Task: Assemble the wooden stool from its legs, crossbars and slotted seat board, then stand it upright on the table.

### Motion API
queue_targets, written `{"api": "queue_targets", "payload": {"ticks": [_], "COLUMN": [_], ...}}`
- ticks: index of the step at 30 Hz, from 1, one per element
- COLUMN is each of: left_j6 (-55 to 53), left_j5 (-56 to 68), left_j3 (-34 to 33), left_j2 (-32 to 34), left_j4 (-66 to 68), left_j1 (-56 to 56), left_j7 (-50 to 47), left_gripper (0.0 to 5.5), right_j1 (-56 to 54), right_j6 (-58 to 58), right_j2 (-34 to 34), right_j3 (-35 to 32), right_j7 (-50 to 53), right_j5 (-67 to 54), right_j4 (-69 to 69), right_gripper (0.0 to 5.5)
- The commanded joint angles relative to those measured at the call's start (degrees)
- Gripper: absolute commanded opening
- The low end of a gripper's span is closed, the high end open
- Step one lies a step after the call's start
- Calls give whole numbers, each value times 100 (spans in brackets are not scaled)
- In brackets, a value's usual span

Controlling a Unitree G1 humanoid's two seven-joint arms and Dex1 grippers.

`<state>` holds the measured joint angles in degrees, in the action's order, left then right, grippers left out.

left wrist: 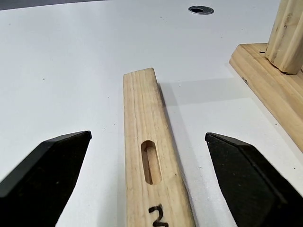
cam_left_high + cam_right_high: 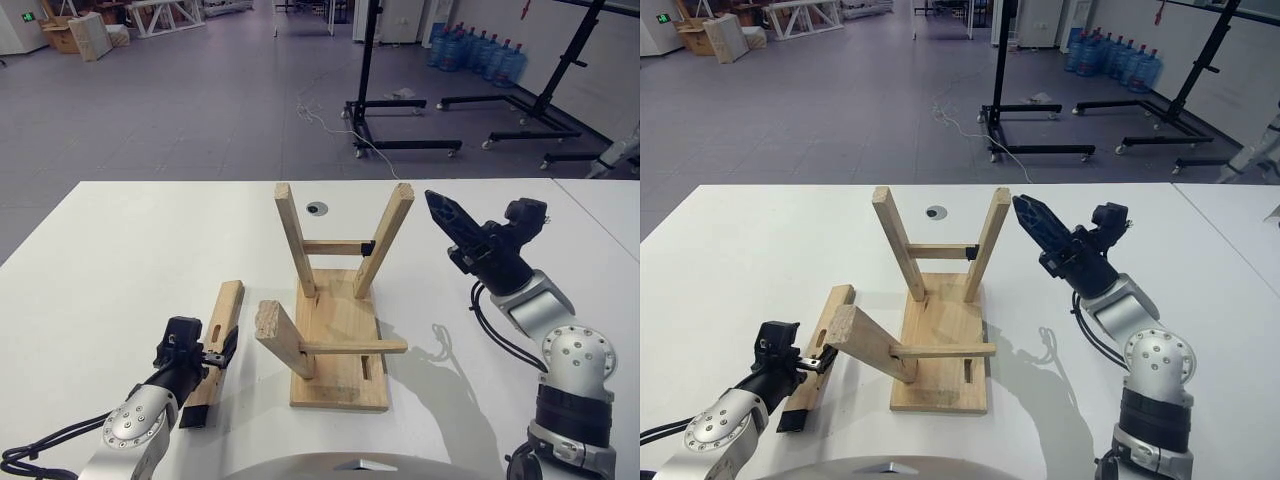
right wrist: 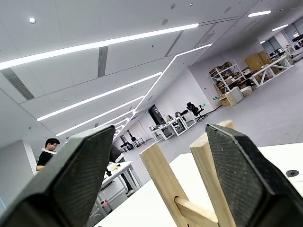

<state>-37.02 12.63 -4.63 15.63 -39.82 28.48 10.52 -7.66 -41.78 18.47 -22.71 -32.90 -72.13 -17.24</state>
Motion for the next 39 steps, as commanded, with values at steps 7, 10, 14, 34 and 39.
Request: {"api": "queue_targets", "payload": {"ticks": [7, 10, 14, 34, 39], "left_j6": [-1491, -1777, -1864, 2264, 1677], "left_j5": [493, 556, 439, 312, 4009], "left_j3": [-159, -215, -236, -1349, -1154], "left_j2": [141, 261, 424, 434, 505], "left_j4": [-224, -247, -167, 529, -383], "left_j1": [34, 176, 229, -1240, -2192], "left_j7": [146, 193, 183, 628, 1631], "left_gripper": [366, 315, 258, 204, 204], "right_j1": [200, 243, 278, -808, -1118], "right_j6": [139, 151, 167, 205, 194], "right_j2": [-150, -114, -63, 325, 163], "right_j3": [103, 88, 95, 473, 816], "right_j7": [356, 380, 387, -91, -465], "right_j5": [-264, -343, -348, -195, -298], "right_j4": [-358, -393, -428, 169, -155], "right_gripper": [352, 352, 352, 352, 352]}}
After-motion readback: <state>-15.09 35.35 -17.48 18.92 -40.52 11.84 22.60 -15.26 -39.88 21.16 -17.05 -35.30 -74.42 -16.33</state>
